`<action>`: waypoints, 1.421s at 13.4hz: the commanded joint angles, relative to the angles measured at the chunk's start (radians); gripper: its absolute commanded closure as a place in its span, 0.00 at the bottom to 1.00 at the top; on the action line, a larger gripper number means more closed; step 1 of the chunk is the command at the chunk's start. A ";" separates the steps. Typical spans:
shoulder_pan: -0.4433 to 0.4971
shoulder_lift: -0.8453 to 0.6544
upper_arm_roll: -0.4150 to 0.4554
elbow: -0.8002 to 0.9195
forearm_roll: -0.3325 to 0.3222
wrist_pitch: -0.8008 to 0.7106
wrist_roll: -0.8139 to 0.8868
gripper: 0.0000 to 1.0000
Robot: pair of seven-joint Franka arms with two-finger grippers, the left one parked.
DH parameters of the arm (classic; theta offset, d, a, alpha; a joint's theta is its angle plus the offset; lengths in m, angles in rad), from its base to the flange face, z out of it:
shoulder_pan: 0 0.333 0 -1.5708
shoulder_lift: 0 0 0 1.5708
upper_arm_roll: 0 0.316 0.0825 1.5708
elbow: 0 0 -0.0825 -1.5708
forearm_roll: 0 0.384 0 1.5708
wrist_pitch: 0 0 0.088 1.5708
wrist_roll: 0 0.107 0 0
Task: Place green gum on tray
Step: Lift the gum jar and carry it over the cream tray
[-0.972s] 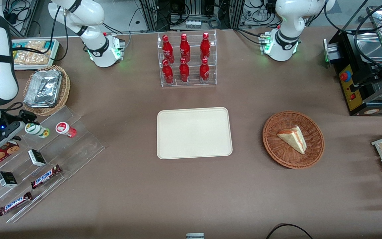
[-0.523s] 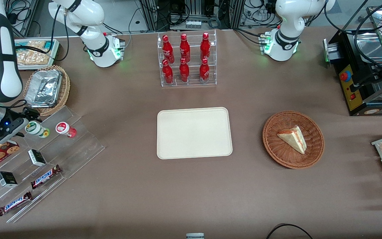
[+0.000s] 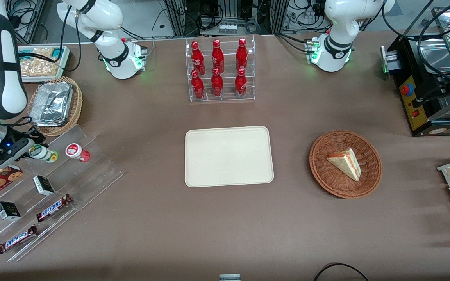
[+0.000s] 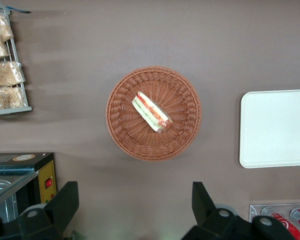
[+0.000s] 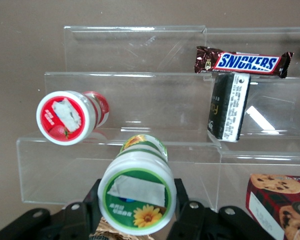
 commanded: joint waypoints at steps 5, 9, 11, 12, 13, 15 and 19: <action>0.102 -0.015 0.006 0.130 0.018 -0.189 0.205 1.00; 0.269 -0.017 0.006 0.161 0.018 -0.266 0.513 1.00; 0.371 -0.010 0.006 0.167 0.020 -0.269 0.697 1.00; 0.433 -0.004 0.006 0.174 0.020 -0.266 0.802 1.00; 0.493 0.008 0.006 0.185 0.024 -0.261 0.903 1.00; 0.580 0.063 0.006 0.223 0.078 -0.249 1.073 1.00; 0.743 0.190 0.006 0.320 0.138 -0.183 1.365 1.00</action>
